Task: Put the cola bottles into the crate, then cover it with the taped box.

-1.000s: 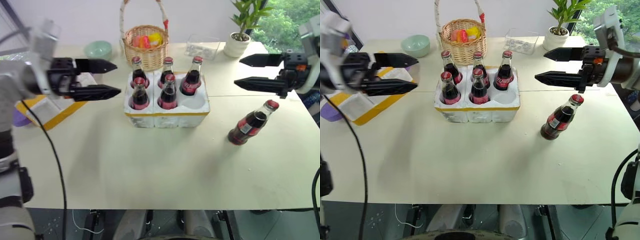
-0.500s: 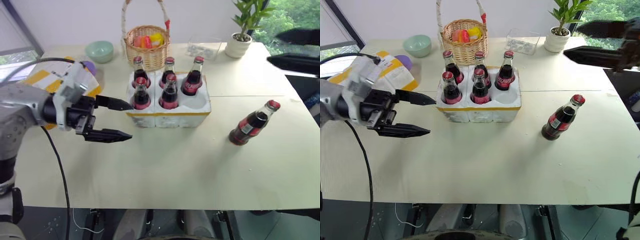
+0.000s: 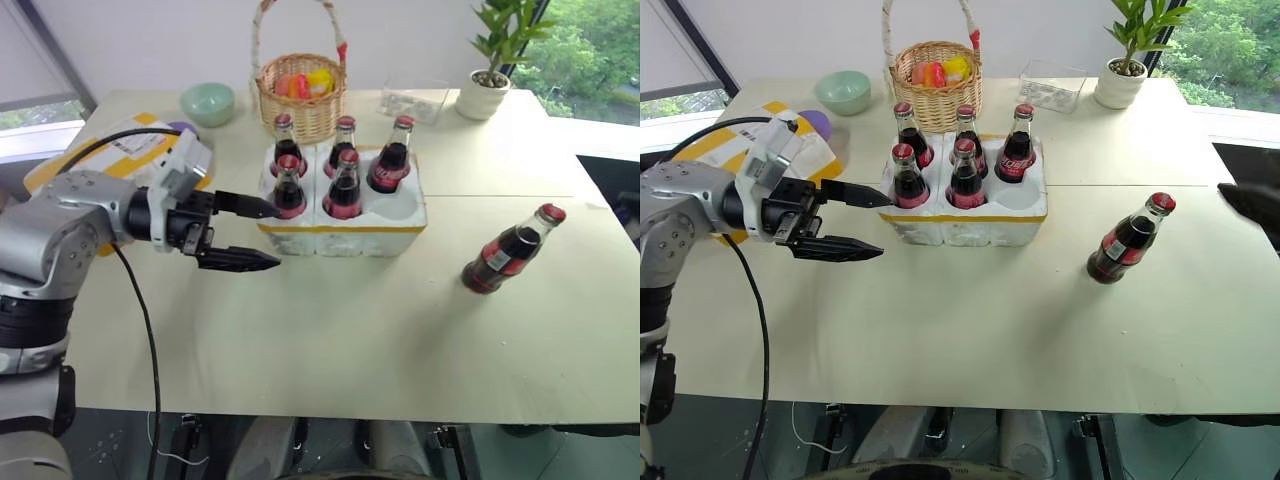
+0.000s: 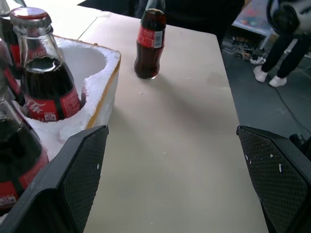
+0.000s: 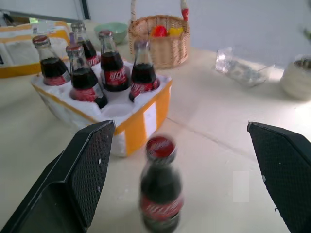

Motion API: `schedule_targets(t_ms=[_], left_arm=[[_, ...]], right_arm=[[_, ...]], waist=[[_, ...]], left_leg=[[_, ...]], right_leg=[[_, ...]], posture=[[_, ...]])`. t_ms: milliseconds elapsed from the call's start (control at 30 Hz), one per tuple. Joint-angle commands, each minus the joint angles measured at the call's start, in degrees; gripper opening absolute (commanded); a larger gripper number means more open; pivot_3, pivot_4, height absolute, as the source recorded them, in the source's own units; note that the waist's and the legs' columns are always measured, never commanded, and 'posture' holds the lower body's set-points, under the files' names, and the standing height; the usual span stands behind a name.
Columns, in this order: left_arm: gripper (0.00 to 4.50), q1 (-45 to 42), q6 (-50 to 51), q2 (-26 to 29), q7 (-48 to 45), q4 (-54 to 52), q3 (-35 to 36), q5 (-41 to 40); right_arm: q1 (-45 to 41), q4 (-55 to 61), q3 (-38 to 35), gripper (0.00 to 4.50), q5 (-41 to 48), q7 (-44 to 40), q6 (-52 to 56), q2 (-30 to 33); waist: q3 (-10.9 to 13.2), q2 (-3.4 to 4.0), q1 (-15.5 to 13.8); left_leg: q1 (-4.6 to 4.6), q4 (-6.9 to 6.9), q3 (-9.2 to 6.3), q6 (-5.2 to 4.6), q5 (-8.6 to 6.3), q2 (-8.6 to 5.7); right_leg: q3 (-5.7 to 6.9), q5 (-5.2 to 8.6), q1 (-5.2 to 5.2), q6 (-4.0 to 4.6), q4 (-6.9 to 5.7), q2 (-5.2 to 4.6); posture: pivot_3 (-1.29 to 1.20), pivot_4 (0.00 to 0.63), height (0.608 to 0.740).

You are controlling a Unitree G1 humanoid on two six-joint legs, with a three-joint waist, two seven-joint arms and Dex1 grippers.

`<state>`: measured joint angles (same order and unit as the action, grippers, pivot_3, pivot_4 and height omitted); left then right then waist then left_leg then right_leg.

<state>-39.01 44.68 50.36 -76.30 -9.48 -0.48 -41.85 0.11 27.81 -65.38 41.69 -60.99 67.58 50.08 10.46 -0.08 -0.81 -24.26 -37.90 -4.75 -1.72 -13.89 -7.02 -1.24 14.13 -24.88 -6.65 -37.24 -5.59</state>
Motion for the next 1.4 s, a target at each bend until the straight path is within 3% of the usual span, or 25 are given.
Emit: schedule_targets(t_ms=[33,200,433,600,967,1400], left_arm=[[4.42,-1.3,-1.5,0.1,-1.2,-0.3,0.1,0.5],[4.42,-2.0,-2.6,-0.6,-2.0,0.5,-1.2,1.9],[4.42,-2.6,-2.4,-1.7,-1.9,0.0,-1.5,2.4],[4.42,-1.9,-2.0,-1.6,-1.1,-1.0,-1.2,2.5],[4.42,-1.2,-0.6,-1.0,0.6,-3.3,-0.1,1.3],[4.42,-1.3,0.3,-1.4,3.0,-5.0,0.2,0.0]], right_arm=[[4.4,6.9,-1.4,4.50,0.5,5.1,-3.4,-5.0],[10.4,11.3,6.2,4.50,-1.7,11.8,-11.4,-14.2],[13.9,9.2,17.3,4.50,-5.5,17.3,-22.5,-19.7],[12.7,4.6,23.7,4.50,-7.4,20.4,-27.1,-20.3],[8.1,-2.4,26.8,4.50,-5.3,22.6,-30.4,-18.1],[-1.4,-16.5,35.3,4.50,-9.7,23.4,-36.4,-17.0]], waist=[[0.0,0.02,0.0],[0.0,0.02,0.1],[0.0,0.04,0.1],[0.0,0.04,0.1],[0.0,0.05,0.1],[0.0,0.05,0.1]], left_leg=[[0.03,-0.01,0.01,-0.01,-0.01,-0.01],[0.33,0.01,0.00,-0.01,-0.03,0.01],[0.37,0.03,0.00,-0.02,-0.03,0.00],[0.39,0.05,-0.01,-0.02,-0.03,0.00],[0.41,0.12,-0.03,-0.02,-0.03,0.00],[0.46,0.21,-0.03,-0.01,-0.01,0.00]], right_leg=[[-0.02,-0.01,0.04,-0.02,0.02,0.00],[0.00,0.00,0.30,-0.02,0.08,0.01],[-0.02,0.00,0.33,-0.02,0.12,0.02],[-0.01,0.00,0.33,-0.02,0.12,0.02],[0.00,0.00,0.33,-0.02,0.12,0.03],[0.00,0.01,0.34,-0.01,0.14,0.04]], posture=[[0.00,0.150,0.738],[0.00,0.150,0.738],[0.00,0.150,0.738],[0.00,0.150,0.738],[0.00,0.150,0.738],[0.00,0.150,0.738]])
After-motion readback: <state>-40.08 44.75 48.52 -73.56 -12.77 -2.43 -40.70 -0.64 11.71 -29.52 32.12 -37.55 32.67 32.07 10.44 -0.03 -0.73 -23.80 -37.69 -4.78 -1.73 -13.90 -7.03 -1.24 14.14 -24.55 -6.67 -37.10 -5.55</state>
